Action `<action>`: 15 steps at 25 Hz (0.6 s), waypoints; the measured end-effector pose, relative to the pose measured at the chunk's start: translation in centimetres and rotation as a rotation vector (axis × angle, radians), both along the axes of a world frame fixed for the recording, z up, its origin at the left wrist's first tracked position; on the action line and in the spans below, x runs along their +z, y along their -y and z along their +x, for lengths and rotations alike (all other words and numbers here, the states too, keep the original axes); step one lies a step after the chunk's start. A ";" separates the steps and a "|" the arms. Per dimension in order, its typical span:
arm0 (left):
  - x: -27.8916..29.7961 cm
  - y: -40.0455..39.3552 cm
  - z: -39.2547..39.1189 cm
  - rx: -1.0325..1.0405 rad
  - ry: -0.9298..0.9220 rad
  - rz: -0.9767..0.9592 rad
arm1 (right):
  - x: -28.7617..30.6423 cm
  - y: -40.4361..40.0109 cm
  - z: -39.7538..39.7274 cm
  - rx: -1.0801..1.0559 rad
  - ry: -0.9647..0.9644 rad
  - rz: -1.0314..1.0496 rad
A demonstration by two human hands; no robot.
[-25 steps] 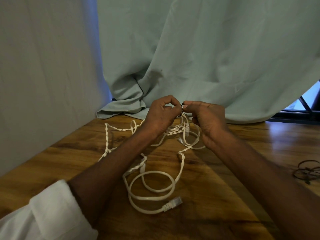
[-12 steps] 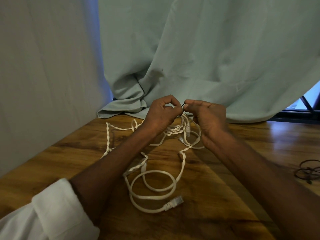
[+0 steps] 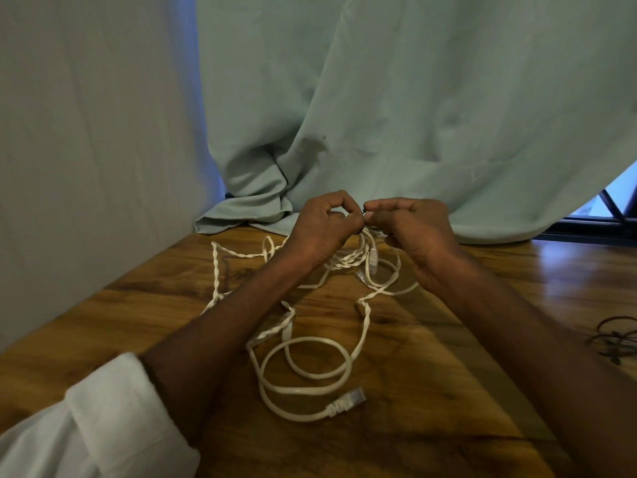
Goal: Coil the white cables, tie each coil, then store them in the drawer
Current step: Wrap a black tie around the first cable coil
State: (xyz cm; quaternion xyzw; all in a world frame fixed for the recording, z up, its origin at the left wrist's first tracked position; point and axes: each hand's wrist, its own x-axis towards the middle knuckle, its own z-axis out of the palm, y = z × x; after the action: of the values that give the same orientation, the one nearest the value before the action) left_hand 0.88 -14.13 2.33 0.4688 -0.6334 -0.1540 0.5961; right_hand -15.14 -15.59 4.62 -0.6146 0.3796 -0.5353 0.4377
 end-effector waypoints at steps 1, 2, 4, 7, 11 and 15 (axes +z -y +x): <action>0.0 0.0 0.0 -0.002 -0.003 0.004 | 0.1 -0.1 -0.1 0.011 -0.021 0.004; 0.1 0.0 0.0 -0.003 -0.006 0.009 | 0.2 -0.2 -0.2 0.020 -0.036 0.005; 0.2 -0.1 0.0 -0.007 -0.015 0.024 | 0.3 -0.5 -0.3 0.032 -0.041 0.014; 0.4 -0.3 0.1 -0.025 -0.041 0.049 | 0.7 -0.5 -0.7 0.085 -0.004 0.066; 0.5 -0.6 0.0 -0.067 -0.092 0.082 | 0.8 0.0 -1.2 0.145 -0.021 0.110; 0.6 -0.8 -0.1 -0.069 -0.107 0.119 | 0.7 0.1 -1.4 0.128 -0.022 0.106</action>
State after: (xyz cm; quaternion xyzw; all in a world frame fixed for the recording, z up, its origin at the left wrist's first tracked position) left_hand 0.82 -13.34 2.90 0.4724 -0.6061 -0.2368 0.5945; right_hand -16.55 -15.72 5.35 -0.6197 0.3720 -0.4786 0.4986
